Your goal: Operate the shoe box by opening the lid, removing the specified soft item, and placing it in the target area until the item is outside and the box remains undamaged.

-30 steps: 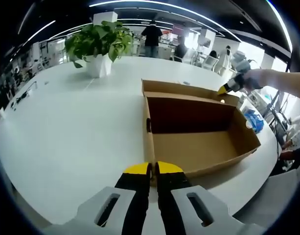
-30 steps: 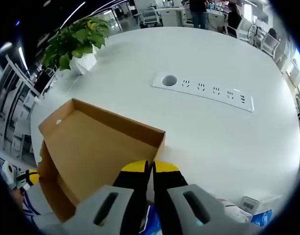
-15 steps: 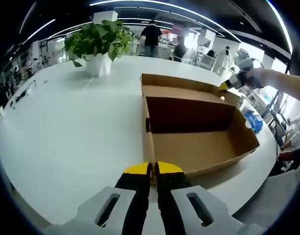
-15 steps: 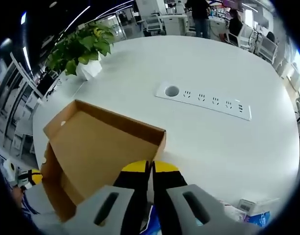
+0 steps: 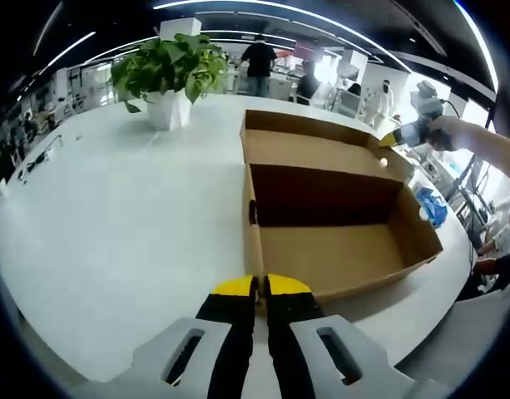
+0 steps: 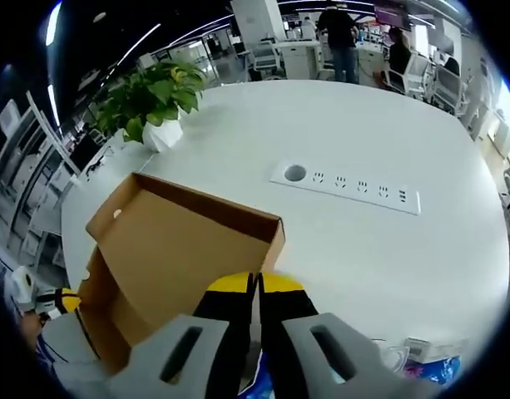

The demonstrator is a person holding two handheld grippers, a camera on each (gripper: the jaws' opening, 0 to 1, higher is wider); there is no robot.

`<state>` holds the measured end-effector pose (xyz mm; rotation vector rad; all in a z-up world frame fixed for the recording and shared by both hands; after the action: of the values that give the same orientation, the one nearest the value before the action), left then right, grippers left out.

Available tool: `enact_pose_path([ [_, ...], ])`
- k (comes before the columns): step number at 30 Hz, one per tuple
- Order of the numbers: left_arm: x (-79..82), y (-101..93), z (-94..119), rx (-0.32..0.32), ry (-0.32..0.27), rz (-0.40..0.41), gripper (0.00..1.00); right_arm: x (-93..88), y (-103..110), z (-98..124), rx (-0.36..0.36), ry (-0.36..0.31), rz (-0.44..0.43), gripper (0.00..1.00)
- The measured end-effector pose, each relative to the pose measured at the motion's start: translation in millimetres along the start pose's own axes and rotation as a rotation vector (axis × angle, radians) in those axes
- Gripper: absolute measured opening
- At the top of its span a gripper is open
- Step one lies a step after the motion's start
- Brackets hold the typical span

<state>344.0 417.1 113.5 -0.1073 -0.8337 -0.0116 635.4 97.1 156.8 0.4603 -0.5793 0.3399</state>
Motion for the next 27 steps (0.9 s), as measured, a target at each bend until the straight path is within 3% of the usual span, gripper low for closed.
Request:
enact_pose_path([
  [7,0.6,0.2,-0.1,0.003,0.003,0.001,0.00,0.6,4.6,11.7,0.016,-0.052,0.009,0.00],
  [27,1.0,0.9,-0.3,-0.003,0.000,0.003,0.01,-8.5,24.2,58.8,0.068,-0.183,0.140,0.00],
])
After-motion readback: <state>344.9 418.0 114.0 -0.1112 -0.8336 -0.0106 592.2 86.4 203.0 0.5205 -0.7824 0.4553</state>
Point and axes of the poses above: the point that each gripper's makers call its tool centre point, and the gripper's own axes: z roughly backward along the fingers, y roughly to its left, x roughly out of its top, the point moved 10 cm from there along z, roughly backward along the fingers, and after that the axes turned 7 degrees about -z, right-handed, at the moved point
